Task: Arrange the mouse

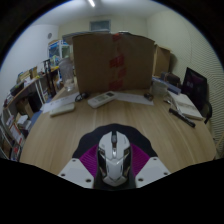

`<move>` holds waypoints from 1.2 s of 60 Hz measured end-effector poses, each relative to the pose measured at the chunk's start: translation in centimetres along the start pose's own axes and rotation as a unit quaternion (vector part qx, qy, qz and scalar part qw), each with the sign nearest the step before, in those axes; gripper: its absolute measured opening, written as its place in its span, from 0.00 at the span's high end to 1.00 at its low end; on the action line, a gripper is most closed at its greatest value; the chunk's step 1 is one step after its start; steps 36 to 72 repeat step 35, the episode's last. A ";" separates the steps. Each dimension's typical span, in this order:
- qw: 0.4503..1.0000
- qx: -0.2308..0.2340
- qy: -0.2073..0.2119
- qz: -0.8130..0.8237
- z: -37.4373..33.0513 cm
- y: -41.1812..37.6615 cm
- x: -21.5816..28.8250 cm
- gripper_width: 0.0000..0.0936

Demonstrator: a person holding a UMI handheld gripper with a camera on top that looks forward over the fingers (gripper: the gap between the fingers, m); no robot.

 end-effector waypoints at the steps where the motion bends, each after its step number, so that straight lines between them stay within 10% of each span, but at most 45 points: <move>1: 1.000 0.000 -0.003 -0.001 0.0 -0.2 -0.2 0.55; 9: 0.999 0.003 -0.032 0.009 0.0 0.0 0.3 0.37; 15: 0.998 -0.014 -0.054 0.006 -1.2 0.1 0.8 0.05; 35: 0.996 -0.036 -0.054 0.053 -16.2 -5.9 1.0 0.09; 72: 0.996 -0.036 -0.054 0.053 -16.2 -5.9 1.0 0.09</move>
Point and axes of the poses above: the point between the fingertips, and its own axes, seen from behind it with the camera up: y to the right, x up, z forward, the way the camera looks, the point moved 9 cm from there along -z, backward, against the way the camera looks, and after that the axes turned 14 degrees about -z, right-handed, at the moved point
